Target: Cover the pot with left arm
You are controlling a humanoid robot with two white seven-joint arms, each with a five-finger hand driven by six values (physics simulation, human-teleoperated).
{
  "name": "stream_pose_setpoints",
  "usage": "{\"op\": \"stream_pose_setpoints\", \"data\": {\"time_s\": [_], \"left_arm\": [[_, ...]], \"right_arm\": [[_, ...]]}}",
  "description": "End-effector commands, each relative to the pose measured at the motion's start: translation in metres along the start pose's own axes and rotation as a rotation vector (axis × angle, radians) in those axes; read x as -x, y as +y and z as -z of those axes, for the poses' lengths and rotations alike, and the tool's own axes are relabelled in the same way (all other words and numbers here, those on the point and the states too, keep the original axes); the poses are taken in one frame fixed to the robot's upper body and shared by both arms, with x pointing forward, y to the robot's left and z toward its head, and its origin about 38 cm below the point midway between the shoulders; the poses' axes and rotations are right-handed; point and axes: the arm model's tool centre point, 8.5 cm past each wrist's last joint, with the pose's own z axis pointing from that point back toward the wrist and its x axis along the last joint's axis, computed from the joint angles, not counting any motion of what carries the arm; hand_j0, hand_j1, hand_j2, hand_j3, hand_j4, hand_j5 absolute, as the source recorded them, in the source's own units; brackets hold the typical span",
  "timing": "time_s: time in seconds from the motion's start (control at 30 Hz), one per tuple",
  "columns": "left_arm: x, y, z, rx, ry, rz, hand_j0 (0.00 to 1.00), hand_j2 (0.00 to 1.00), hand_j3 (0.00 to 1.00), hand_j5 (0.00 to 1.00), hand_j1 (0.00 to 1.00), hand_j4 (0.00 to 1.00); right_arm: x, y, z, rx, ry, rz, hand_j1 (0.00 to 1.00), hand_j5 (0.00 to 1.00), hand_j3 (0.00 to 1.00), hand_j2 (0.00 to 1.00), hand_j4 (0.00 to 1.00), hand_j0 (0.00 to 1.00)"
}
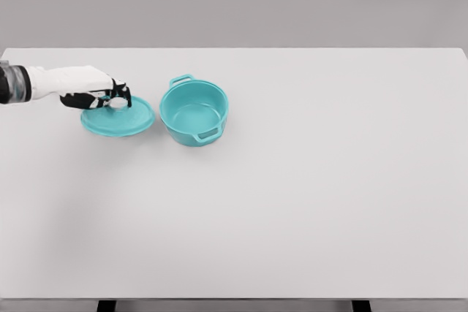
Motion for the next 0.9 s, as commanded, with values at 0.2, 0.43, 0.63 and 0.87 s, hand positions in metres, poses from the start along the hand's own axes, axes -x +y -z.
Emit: {"op": "stream_pose_setpoints", "data": {"time_s": [0.2, 0.43, 0.63, 0.87], "left_arm": [[-0.011, 0.022, -0.005, -0.048, -0.044, -0.005, 0.30, 0.30, 0.30, 0.30, 0.30, 0.30], [-0.017, 0.041, -0.003, -0.077, -0.057, 0.019, 0.31, 0.31, 0.31, 0.31, 0.31, 0.31], [-0.031, 0.048, 0.014, -0.086, -0.099, 0.031, 0.31, 0.31, 0.31, 0.31, 0.31, 0.31], [-0.055, 0.063, 0.040, -0.107, -0.166, 0.052, 0.31, 0.31, 0.31, 0.31, 0.31, 0.31]], "right_arm": [[0.000, 0.000, 0.000, 0.000, 0.000, 0.000, 1.00, 1.00, 1.00, 1.00, 1.00, 1.00], [0.000, 0.000, 0.000, 0.000, 0.000, 0.000, 1.00, 1.00, 1.00, 1.00, 1.00, 1.00], [0.000, 0.000, 0.000, 0.000, 0.000, 0.000, 1.00, 1.00, 1.00, 1.00, 1.00, 1.00], [0.000, 0.000, 0.000, 0.000, 0.000, 0.000, 1.00, 1.00, 1.00, 1.00, 1.00, 1.00]]}}
